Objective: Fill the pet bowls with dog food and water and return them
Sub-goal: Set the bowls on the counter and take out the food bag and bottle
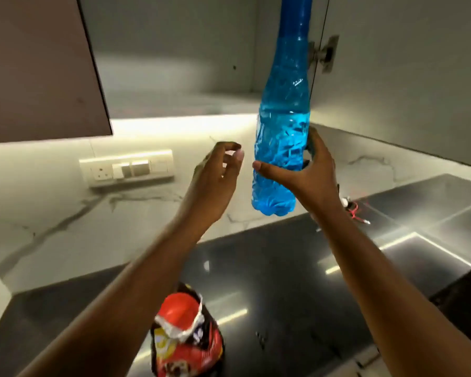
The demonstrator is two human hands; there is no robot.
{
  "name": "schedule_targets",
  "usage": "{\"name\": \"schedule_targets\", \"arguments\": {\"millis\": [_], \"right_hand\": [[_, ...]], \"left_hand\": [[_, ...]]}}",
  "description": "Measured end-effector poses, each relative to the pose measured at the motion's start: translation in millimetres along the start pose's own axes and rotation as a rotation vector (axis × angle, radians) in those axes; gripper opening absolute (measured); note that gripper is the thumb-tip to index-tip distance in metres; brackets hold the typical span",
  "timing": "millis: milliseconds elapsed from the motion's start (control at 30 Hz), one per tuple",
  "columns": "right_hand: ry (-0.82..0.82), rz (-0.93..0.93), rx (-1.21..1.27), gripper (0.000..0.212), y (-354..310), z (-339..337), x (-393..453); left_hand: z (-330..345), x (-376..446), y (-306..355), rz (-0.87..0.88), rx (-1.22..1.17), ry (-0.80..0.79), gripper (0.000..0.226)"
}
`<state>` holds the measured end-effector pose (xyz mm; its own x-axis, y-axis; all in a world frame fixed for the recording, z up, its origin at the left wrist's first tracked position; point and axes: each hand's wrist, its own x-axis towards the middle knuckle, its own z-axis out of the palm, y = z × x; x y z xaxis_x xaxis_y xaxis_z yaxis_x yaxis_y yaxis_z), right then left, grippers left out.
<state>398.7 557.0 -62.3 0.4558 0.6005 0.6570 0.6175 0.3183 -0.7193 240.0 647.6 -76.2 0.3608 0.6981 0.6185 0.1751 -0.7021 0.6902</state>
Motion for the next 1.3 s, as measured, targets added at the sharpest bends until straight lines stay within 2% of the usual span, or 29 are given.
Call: {"name": "schedule_targets", "arguments": {"millis": [133, 267, 433, 633, 867, 967, 1133, 1300], "right_hand": [[-0.042, 0.101, -0.071, 0.084, 39.5, 0.5, -60.8], [-0.133, 0.235, -0.090, 0.085, 84.9, -1.0, -109.8], [-0.170, 0.329, -0.090, 0.078, 124.3, -3.4, -160.1], [-0.332, 0.497, -0.063, 0.079, 183.7, -1.3, -201.0], [-0.504, 0.615, 0.015, 0.078, 234.8, 15.2, -236.8], [-0.567, 0.597, 0.045, 0.080, 252.9, 19.5, -244.1], [-0.649, 0.561, 0.078, 0.084, 276.7, 23.6, -243.9], [-0.660, 0.619, 0.129, 0.085, 287.4, 23.9, -252.3]], "left_hand": [[23.4, -61.6, -23.0, -0.113, -0.060, -0.076, 0.032], [55.4, -117.4, -47.4, -0.229, -0.121, -0.135, 0.040], [87.5, -170.6, -72.2, -0.420, -0.152, -0.164, 0.044], [123.3, -216.2, -93.5, -0.680, -0.189, -0.164, 0.050], [150.6, -249.9, -124.7, -0.813, -0.076, -0.165, 0.056], [157.9, -259.5, -134.6, -0.867, -0.059, -0.133, 0.057], [172.3, -282.2, -148.1, -0.950, -0.053, -0.103, 0.057], [177.8, -302.1, -149.1, -0.966, -0.058, -0.073, 0.057]]}}
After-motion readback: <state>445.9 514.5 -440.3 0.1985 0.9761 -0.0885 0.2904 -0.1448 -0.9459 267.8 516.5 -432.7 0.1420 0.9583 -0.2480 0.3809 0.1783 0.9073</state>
